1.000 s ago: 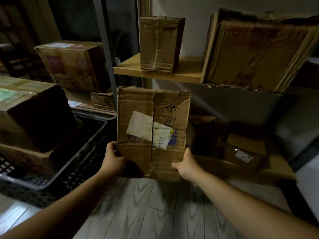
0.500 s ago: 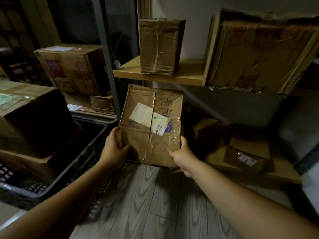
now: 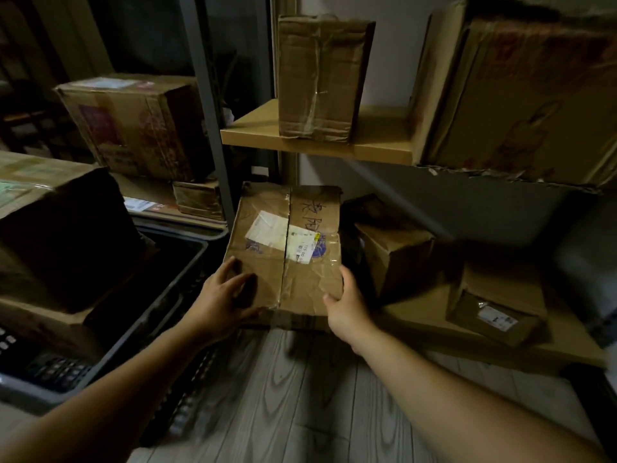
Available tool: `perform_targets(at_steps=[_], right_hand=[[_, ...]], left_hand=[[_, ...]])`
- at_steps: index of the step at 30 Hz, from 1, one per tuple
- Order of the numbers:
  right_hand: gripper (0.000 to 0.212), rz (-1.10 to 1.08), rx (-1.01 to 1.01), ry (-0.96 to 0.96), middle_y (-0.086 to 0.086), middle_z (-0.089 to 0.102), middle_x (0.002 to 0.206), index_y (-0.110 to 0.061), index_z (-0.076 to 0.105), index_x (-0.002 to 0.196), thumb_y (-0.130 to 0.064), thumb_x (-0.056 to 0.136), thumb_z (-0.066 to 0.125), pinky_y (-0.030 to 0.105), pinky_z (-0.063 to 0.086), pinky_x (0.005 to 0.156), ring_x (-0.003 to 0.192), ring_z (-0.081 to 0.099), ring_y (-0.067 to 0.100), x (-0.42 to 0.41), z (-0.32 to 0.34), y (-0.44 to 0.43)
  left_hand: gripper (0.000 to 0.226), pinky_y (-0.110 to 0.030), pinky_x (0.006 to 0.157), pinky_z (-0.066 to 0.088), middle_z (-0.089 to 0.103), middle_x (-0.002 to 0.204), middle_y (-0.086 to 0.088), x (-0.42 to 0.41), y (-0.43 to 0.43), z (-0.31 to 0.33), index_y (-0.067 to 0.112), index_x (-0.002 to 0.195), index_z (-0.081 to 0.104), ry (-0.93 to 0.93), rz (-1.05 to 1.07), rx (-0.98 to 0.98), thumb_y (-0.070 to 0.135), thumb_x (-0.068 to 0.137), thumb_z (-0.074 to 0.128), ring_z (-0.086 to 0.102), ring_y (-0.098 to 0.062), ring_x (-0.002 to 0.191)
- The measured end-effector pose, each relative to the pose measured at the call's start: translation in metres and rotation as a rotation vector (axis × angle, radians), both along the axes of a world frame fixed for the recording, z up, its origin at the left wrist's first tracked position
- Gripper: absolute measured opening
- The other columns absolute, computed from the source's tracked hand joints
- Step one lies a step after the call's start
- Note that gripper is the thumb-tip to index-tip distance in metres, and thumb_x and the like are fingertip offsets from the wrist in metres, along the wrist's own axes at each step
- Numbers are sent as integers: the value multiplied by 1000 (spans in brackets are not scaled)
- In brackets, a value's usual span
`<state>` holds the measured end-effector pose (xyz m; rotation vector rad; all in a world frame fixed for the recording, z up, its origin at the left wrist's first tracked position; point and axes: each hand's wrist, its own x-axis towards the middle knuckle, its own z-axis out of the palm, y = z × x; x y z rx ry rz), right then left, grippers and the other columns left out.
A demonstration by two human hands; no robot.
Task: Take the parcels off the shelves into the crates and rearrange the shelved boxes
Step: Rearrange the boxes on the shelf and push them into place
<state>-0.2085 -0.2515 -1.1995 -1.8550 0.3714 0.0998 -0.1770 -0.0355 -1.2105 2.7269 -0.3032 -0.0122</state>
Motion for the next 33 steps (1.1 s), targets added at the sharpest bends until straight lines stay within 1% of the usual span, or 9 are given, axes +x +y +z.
perform_targets(at_steps=[4, 14, 18, 20, 22, 25, 28, 30, 33], right_hand=[[61, -8, -13, 33, 4, 33, 150, -25, 19, 150, -7, 98, 44, 36, 35, 106, 138, 33, 23, 10, -6, -3], [42, 28, -162, 94, 4, 38, 145, -19, 36, 142, -18, 101, 41, 31, 39, 98, 129, 42, 22, 23, -20, -4], [35, 91, -432, -61, 2, 31, 138, -19, 46, 131, -17, 96, 51, 23, 35, 98, 121, 43, 17, 18, -33, -8], [29, 164, -639, -198, 0, 33, 135, -18, 51, 124, -17, 95, 51, 23, 38, 98, 117, 42, 15, 12, -39, -14], [29, 286, -794, -264, -2, 35, 134, -18, 51, 125, -19, 96, 47, 30, 38, 99, 120, 39, 17, 10, -42, -18], [41, 430, -911, -192, -3, 25, 147, -20, 36, 139, -22, 98, 41, 37, 32, 106, 134, 26, 20, 12, -44, -22], [59, 495, -936, -62, -11, 0, 158, -23, 13, 150, -23, 99, 41, 42, 27, 111, 141, 13, 23, 19, -45, -22], [67, 518, -920, 17, -15, -13, 157, -26, 3, 152, -23, 98, 43, 42, 27, 111, 143, 9, 25, 26, -41, -20], [70, 509, -864, 105, -14, -20, 157, -29, 0, 152, -25, 98, 45, 41, 24, 113, 145, 6, 26, 33, -33, -16]], left_hand=[[75, -44, 115, 25, 8, 158, -5, 17, -5, -4, 25, 143, 38, 61, -8, 18, 47, 78, 68, 14, -28, 144], [53, -30, 110, 35, 35, 147, -4, 48, -11, -20, 19, 131, 55, 23, -88, 33, 36, 83, 68, 41, -19, 131], [46, -43, 115, 25, 41, 144, -2, 53, -11, -29, 31, 128, 55, -80, -77, 161, 43, 84, 63, 35, -25, 135], [40, -50, 99, 40, 55, 127, -9, 52, -11, -34, 28, 113, 63, -229, -47, 230, 40, 76, 72, 48, -36, 120], [38, -47, 74, 51, 60, 104, -10, 48, -11, -41, 22, 99, 67, -333, -113, 249, 28, 65, 83, 57, -36, 94], [41, -40, 63, 53, 58, 97, -5, 43, -9, -55, 23, 98, 69, -368, -239, 291, 26, 61, 86, 58, -29, 82], [65, -44, 84, 51, 52, 128, -9, 43, -17, -51, 23, 125, 60, -209, -168, 362, 42, 66, 81, 54, -34, 115], [73, -42, 108, 33, 21, 154, -5, 47, -26, -45, 28, 145, 33, -97, -119, 368, 52, 82, 61, 21, -29, 142], [79, -48, 114, 19, -5, 159, -2, 57, -43, -27, 31, 150, 16, 144, -32, 320, 53, 86, 55, -5, -29, 146]])
